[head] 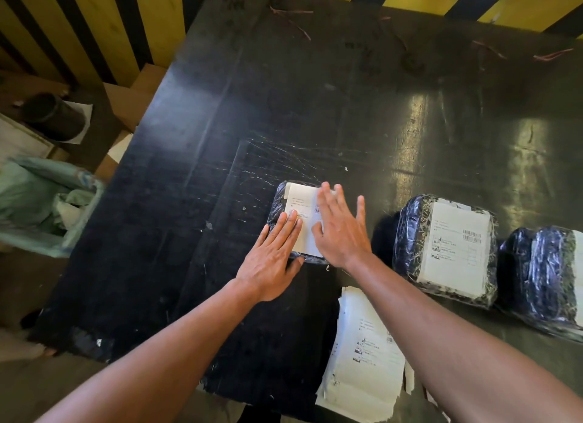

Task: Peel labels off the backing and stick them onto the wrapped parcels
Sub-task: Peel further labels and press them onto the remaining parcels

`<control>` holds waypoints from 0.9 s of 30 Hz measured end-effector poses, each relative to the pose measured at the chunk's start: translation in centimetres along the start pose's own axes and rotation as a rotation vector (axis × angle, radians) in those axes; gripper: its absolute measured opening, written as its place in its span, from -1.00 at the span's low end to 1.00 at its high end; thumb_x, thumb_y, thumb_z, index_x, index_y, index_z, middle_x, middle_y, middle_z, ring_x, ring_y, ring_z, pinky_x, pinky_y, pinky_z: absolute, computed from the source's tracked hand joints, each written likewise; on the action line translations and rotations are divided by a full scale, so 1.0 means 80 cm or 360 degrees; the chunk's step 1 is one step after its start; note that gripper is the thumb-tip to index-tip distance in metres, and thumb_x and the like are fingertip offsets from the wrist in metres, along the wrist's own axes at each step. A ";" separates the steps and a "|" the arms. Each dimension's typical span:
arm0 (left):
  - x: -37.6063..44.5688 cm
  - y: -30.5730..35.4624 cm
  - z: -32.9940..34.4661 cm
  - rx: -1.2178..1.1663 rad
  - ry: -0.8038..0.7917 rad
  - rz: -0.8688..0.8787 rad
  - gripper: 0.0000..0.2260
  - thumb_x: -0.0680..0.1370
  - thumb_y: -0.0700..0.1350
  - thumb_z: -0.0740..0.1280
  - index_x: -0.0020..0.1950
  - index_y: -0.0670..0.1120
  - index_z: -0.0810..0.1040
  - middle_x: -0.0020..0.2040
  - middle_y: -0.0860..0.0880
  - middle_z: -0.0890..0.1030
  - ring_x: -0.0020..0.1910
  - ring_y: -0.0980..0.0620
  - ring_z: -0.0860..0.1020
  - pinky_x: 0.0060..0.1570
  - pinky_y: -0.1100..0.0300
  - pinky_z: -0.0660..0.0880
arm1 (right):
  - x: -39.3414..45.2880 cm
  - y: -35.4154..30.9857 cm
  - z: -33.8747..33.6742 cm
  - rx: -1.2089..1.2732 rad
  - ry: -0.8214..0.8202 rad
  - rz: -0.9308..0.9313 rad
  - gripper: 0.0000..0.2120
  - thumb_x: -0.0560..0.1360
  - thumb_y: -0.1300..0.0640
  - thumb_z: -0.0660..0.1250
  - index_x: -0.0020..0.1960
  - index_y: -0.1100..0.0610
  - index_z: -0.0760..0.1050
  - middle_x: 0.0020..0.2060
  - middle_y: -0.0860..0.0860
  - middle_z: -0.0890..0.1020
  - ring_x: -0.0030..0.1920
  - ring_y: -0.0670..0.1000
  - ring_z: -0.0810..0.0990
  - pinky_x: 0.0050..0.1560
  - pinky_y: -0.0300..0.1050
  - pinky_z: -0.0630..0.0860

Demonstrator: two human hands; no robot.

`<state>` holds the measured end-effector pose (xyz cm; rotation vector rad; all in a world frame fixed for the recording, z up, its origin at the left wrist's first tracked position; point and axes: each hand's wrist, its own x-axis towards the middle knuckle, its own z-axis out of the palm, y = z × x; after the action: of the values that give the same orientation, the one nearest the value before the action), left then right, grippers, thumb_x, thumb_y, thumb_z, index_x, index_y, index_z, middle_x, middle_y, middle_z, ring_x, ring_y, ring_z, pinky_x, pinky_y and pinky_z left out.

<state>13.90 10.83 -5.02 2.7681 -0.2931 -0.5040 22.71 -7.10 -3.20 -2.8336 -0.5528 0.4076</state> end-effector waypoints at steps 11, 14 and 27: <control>0.001 -0.006 -0.006 0.0020 -0.0052 0.0031 -0.30 0.73 0.17 0.06 0.70 0.02 -0.30 0.68 0.05 -0.37 0.64 0.09 -0.41 0.66 0.01 -0.25 | -0.040 0.003 0.003 -0.0179 0.0015 0.0095 -0.38 0.66 -0.14 -0.05 0.69 0.00 0.12 0.69 -0.09 0.10 0.70 0.06 -0.06 0.59 0.45 -0.23; 0.004 -0.005 -0.007 0.0055 -0.0109 0.0021 -0.25 0.72 0.15 0.12 0.69 0.02 -0.35 0.66 0.05 -0.42 0.62 0.08 -0.44 0.66 -0.02 -0.26 | -0.044 -0.004 -0.002 -0.0116 0.0008 0.0197 -0.35 0.66 -0.15 0.00 0.69 0.07 0.08 0.70 -0.02 0.06 0.70 0.07 -0.12 0.60 0.38 -0.30; 0.004 -0.003 -0.013 0.0140 -0.0186 0.0023 -0.11 0.66 0.10 0.25 0.67 -0.01 -0.39 0.66 0.01 -0.44 0.62 0.01 -0.45 0.64 -0.02 -0.28 | -0.114 -0.001 0.023 -0.0223 -0.0086 0.0078 -0.28 0.60 -0.16 -0.16 0.71 0.08 -0.09 0.71 -0.01 -0.09 0.69 0.04 -0.19 0.60 0.41 -0.25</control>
<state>14.61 11.24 -4.26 2.8239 -0.3702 -0.6661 13.97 -10.33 -2.81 -2.9834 -0.5430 0.4729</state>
